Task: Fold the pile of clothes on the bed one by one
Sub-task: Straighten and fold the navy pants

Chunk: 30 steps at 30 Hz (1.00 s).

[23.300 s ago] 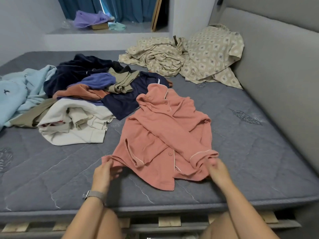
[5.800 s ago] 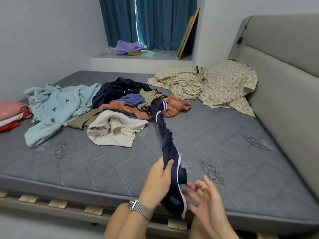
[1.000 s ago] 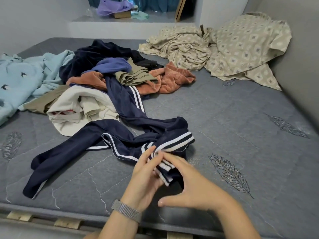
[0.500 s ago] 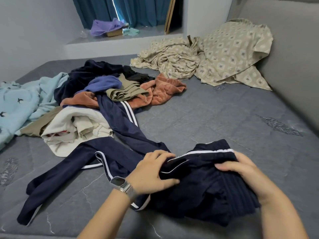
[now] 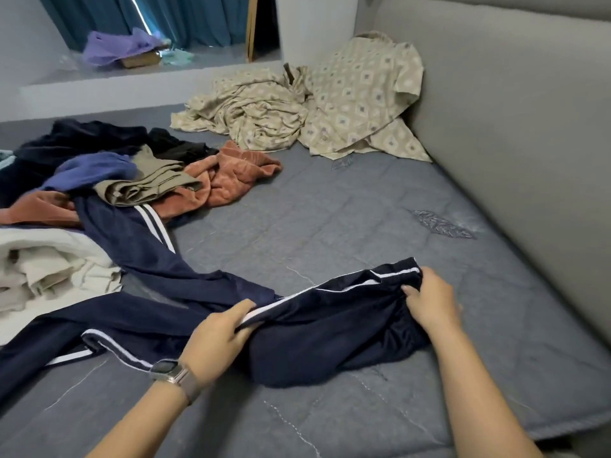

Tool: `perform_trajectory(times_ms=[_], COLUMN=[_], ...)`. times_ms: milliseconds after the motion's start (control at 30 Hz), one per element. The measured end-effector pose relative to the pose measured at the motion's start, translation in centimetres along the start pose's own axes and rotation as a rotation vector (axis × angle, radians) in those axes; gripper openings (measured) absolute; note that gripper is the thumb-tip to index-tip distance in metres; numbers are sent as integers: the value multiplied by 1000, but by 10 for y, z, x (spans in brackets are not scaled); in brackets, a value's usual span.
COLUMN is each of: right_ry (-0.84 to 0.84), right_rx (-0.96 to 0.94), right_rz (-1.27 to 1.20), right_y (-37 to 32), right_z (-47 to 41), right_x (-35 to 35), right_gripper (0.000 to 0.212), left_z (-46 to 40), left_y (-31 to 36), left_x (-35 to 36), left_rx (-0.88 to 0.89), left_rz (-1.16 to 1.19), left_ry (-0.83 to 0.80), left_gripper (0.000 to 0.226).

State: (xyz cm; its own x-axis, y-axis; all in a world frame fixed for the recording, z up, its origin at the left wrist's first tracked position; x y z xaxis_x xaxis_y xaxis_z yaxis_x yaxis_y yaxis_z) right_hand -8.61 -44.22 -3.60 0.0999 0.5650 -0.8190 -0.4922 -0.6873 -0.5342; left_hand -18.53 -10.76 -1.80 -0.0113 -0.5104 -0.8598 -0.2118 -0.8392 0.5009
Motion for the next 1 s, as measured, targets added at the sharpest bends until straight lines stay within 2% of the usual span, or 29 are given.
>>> perform_trajectory(times_ms=[67,133,200,233,300,367,400,467,567,633,700,767,833,900,1000], right_ry=[226,391,444,446,391,195,54,-155,-287,-314,-310,-310,-311,-281,-173], right_rx=[93,178,203,154,-98,-445,-567,-677,-690,-662,-631,-611,-595,-614,-631], right_rz=[6,-32,-44,-32,51,170,224,299,377,415,429,424,431,430,358], right_y=[3,12,21,21,11,-12,-23,-37,-45,-45,-42,-42,-41,-43,-49], right_z=[-12,-24,-32,-33,-27,-9,2,20,34,35,32,30,29,31,36], right_x=[-22,-39,-41,-37,-21,0,11,31,49,57,62,66,68,71,78], right_gripper=[32,45,59,63,67,70,71,73,76,74,70,68,66,66,78], left_z=[-24,-46,-60,-62,-60,-55,-53,-48,-40,-39,-45,-52,-63,-80,-111], left_y=[18,37,39,32,13,-3,-11,-22,-29,-46,-78,-108,-125,-137,-149], left_x=[-4,2,11,15,25,34,38,37,27,17,-2,-22,-41,-53,-64], left_rx=[105,189,186,146,52,-31,-59,-54,78,90,-37,-267,-401,-401,-361], left_rz=[41,-28,-218,-327,-500,-560,-533,-365,-57,-64,-270,-491,-743,-932,-1060], left_ry=[-20,-163,-323,-373,-369,-308,-268,-142,-46,38,161,104,-17,-78,-168], left_gripper=[40,43,36,36,37,28,27,31,43,41,26,58,70,63,47])
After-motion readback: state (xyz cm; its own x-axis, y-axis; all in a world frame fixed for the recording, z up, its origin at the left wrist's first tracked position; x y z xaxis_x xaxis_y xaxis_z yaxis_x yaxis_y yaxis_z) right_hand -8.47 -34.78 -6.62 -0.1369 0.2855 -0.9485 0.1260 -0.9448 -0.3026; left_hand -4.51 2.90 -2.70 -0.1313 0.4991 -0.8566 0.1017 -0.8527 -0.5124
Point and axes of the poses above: each hand's wrist, its own z-axis away from the middle knuckle, its own x-axis out of the palm, y = z × x, the point moved 3 cm from there along -z, towards the middle knuckle, and after that the axes turned 10 degrees about x, right-handed, at the moved point
